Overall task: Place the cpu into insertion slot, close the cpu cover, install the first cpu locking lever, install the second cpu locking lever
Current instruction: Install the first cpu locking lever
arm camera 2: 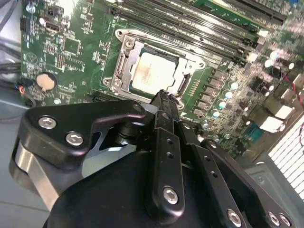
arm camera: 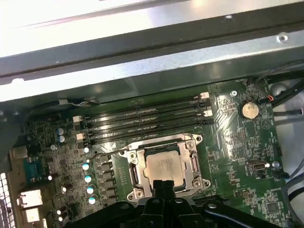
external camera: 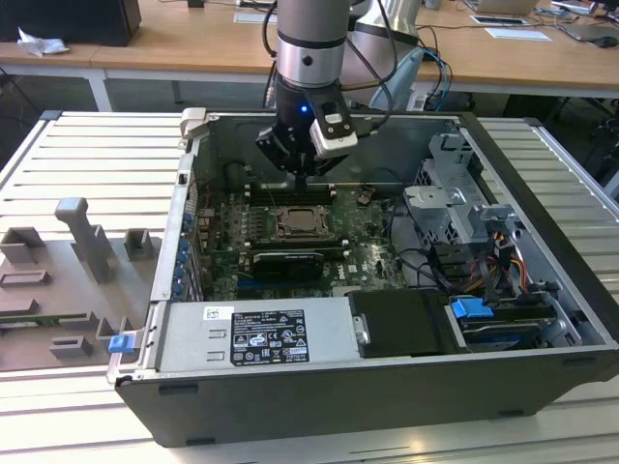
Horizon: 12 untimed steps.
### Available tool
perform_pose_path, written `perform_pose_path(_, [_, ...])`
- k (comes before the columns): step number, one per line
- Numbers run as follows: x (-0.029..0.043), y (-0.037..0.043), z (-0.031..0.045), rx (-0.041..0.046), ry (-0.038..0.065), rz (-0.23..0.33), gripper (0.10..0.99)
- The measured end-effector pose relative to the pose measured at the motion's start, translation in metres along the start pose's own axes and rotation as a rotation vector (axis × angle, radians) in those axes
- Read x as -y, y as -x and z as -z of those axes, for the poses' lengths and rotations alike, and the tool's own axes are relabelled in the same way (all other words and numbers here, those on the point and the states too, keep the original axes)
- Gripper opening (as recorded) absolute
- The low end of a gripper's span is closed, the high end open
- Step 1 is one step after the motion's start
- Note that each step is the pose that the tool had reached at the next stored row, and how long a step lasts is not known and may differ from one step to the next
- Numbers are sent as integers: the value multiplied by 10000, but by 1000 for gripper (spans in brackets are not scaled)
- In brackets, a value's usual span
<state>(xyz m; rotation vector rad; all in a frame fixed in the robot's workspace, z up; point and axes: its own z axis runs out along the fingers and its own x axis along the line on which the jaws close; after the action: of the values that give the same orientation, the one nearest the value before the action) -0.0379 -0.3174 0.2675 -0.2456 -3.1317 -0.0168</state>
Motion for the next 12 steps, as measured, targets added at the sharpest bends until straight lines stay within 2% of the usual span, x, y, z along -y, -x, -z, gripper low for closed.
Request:
perform_pose_path(2, [0, 0, 0, -5, 0, 526, 106])
perform_pose_path(6, [0, 0, 0, -12, -1, 1102, 106])
perform_pose_path(10, [0, 0, 0, -16, -2, 1465, 106])
perform_pose_path(12, [9, -54, 1, -11, 0, 1479, 106])
